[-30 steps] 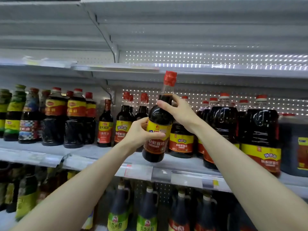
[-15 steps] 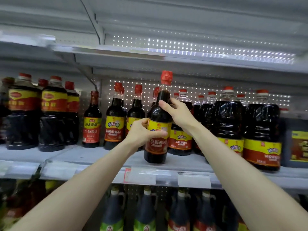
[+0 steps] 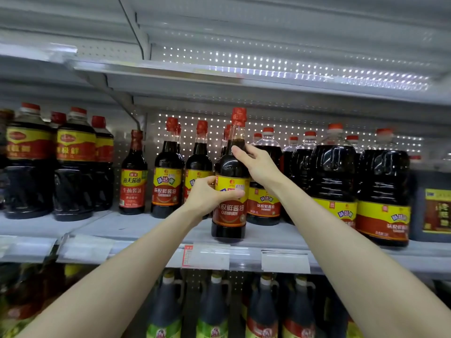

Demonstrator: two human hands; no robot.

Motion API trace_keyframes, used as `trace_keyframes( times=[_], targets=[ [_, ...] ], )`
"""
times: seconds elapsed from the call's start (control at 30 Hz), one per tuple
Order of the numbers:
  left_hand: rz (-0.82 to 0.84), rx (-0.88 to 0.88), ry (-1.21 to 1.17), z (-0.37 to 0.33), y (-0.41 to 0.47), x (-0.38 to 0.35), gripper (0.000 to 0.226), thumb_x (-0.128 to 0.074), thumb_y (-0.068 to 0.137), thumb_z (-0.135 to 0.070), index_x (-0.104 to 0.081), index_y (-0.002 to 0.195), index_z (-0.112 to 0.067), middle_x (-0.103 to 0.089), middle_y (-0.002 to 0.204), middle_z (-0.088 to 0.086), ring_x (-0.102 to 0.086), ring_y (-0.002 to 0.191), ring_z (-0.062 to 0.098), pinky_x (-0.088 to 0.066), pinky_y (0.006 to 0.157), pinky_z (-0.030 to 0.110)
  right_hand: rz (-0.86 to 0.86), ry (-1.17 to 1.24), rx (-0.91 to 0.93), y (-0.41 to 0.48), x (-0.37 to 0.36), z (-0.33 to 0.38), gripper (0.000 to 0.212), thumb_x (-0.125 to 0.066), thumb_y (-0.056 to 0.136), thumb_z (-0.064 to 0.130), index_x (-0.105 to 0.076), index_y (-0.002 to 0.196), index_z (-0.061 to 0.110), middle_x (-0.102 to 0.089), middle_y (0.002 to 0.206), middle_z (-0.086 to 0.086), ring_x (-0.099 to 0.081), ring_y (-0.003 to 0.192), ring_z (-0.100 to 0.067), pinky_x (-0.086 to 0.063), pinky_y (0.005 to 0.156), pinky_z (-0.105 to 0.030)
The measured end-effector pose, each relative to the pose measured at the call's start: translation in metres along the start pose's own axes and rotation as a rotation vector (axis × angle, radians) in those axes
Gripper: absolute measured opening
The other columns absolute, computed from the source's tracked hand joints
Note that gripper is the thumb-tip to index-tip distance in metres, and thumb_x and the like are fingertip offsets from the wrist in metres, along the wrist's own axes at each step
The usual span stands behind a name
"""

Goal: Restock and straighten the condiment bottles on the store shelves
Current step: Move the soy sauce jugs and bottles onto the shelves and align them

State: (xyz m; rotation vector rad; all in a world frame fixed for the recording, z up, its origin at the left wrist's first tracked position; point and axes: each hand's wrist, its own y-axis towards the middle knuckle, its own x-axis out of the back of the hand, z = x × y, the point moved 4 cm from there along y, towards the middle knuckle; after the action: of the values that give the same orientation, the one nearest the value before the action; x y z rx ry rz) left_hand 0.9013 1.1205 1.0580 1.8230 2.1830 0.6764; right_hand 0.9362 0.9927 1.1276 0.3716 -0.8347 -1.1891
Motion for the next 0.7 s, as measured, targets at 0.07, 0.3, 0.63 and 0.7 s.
trace_keyframes(
  times=[0.07, 0.3, 0.63, 0.7],
  targets=[
    [0.001, 0.009, -0.001, 0.001, 0.002, -0.001, 0.033, -0.085, 0.068, -0.023, -0.067, 0.096, -0.023, -0.074, 0.093, -0.005, -0.069, 0.086, 0.008, -0.051, 0.067, 0.022, 0.002, -0.013, -0.020, 0.003, 0.001, -0.002, 0.036, -0.053, 0.096, 0.042, -0.061, 0.124, 0.021, -0.066, 0.118, 0.003, -0.060, 0.112, -0.013, -0.047, 0.100, -0.033],
    [0.030, 0.056, -0.022, 0.005, 0.002, -0.002, 0.042, -0.081, 0.075, -0.026, -0.064, 0.113, -0.019, -0.073, 0.103, -0.002, -0.069, 0.091, 0.010, -0.053, 0.069, 0.023, 0.034, -0.031, -0.086, 0.005, -0.002, -0.008, 0.046, -0.047, 0.097, 0.049, -0.056, 0.128, 0.017, -0.063, 0.124, 0.000, -0.058, 0.115, -0.015, -0.045, 0.104, -0.039],
    [0.045, 0.052, -0.045, 0.012, -0.004, 0.002, 0.042, -0.067, 0.088, -0.029, -0.054, 0.128, -0.022, -0.067, 0.116, 0.000, -0.064, 0.102, 0.011, -0.053, 0.076, 0.027, 0.049, 0.001, -0.162, -0.008, -0.006, -0.010, 0.056, -0.032, 0.103, 0.045, -0.028, 0.151, 0.015, -0.034, 0.154, 0.000, -0.034, 0.138, -0.014, -0.030, 0.109, -0.030],
    [0.024, 0.053, -0.092, 0.012, -0.009, 0.003, 0.038, -0.062, 0.092, -0.028, -0.051, 0.128, -0.026, -0.067, 0.112, -0.003, -0.064, 0.098, 0.008, -0.053, 0.070, 0.024, 0.039, 0.033, -0.198, -0.017, -0.006, -0.015, 0.057, -0.033, 0.103, 0.045, -0.026, 0.152, 0.018, -0.032, 0.155, 0.000, -0.036, 0.136, -0.015, -0.034, 0.109, -0.034]
  ],
)
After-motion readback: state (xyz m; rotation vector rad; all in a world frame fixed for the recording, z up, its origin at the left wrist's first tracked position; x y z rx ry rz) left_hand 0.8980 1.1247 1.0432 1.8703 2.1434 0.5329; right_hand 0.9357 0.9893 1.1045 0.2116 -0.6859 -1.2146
